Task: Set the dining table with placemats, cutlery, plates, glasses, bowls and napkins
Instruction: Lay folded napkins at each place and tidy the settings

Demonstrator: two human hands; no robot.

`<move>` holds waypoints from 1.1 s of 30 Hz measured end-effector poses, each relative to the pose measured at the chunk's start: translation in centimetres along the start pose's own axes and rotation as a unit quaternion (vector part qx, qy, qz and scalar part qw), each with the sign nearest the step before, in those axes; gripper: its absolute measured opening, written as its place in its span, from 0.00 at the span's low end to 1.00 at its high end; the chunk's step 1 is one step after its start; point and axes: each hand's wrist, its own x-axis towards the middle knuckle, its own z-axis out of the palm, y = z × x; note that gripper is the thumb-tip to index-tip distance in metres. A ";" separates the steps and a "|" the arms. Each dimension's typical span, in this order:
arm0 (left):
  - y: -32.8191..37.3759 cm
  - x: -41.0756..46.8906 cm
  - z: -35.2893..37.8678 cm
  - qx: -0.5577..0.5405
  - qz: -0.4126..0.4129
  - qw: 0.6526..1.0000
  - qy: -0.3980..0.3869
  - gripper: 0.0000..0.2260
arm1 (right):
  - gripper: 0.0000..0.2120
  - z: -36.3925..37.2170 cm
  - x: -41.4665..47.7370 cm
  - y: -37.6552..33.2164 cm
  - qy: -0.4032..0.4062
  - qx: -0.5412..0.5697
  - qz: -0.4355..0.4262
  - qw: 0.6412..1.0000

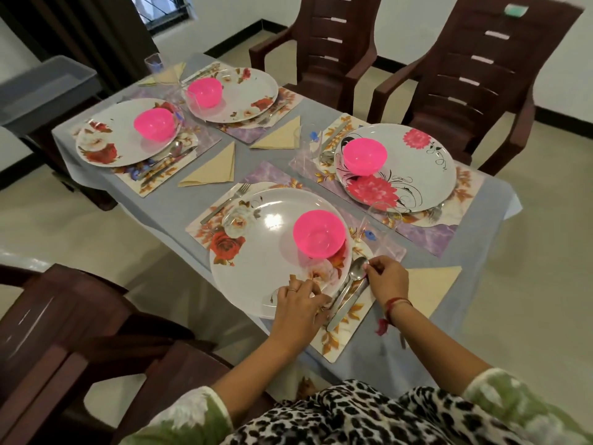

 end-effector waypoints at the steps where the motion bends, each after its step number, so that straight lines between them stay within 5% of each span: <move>1: 0.0 -0.1 0.1 -0.001 0.002 1.000 0.003 0.14 | 0.06 -0.1 0.0 0.0 0.000 -0.004 -0.002 1.000; 13: 1.3 -1.2 1.7 0.024 0.049 0.996 0.077 0.06 | 0.08 -1.2 -0.1 0.9 0.028 0.053 -0.023 0.998; 21: 1.9 -1.1 2.2 0.080 0.052 0.994 0.054 0.10 | 0.12 -2.4 1.1 1.8 -0.052 -0.088 -0.082 0.991; 33: 2.2 -2.3 3.0 0.019 0.035 0.998 0.052 0.13 | 0.10 -3.2 1.1 2.3 -0.056 -0.120 -0.054 0.990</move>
